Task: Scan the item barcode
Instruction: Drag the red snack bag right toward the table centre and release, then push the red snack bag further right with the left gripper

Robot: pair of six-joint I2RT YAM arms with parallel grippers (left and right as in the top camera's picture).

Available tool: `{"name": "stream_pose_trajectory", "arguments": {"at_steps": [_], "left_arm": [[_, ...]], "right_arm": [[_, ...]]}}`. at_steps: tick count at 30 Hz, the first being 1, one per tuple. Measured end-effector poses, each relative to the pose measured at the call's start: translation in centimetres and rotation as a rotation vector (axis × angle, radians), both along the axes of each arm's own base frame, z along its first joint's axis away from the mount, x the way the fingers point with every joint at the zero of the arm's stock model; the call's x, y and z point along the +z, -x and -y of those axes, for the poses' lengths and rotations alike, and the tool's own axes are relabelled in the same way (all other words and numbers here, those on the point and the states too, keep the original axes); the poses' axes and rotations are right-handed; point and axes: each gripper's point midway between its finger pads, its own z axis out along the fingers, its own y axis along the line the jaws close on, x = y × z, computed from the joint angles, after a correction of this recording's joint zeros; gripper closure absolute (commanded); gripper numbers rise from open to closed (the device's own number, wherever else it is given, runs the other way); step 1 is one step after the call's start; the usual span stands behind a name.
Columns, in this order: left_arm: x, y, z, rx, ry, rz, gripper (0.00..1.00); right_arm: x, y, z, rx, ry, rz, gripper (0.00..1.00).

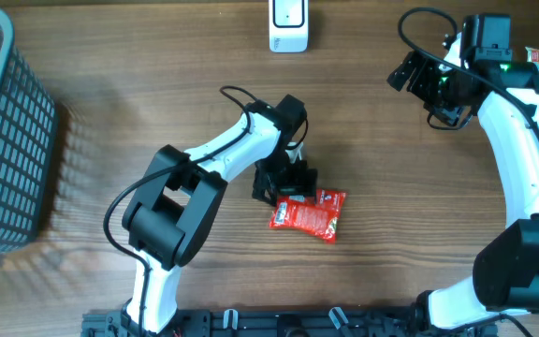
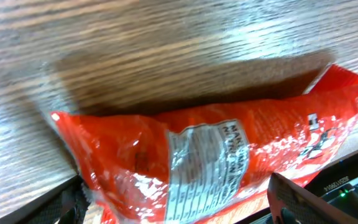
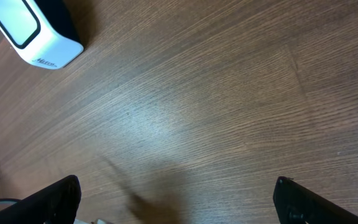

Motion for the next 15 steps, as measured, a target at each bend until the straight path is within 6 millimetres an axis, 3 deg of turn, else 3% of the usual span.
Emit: {"name": "stream_pose_trajectory", "arguments": {"at_steps": [7, 11, 15], "left_arm": [[1.1, -2.5, -2.6, 0.101, 0.005, 0.007, 0.13], [4.7, -5.7, -5.4, 0.226, 0.047, 0.092, 0.0], [8.4, -7.6, -9.0, 0.377, 0.044, 0.138, 0.0]], "right_arm": [[0.0, 0.0, 0.0, 0.0, 0.0, 0.0, 0.0], [0.0, 0.0, 0.0, 0.0, 0.0, 0.0, 0.0], [0.0, 0.0, 0.0, 0.0, 0.0, 0.0, 0.0]]}}
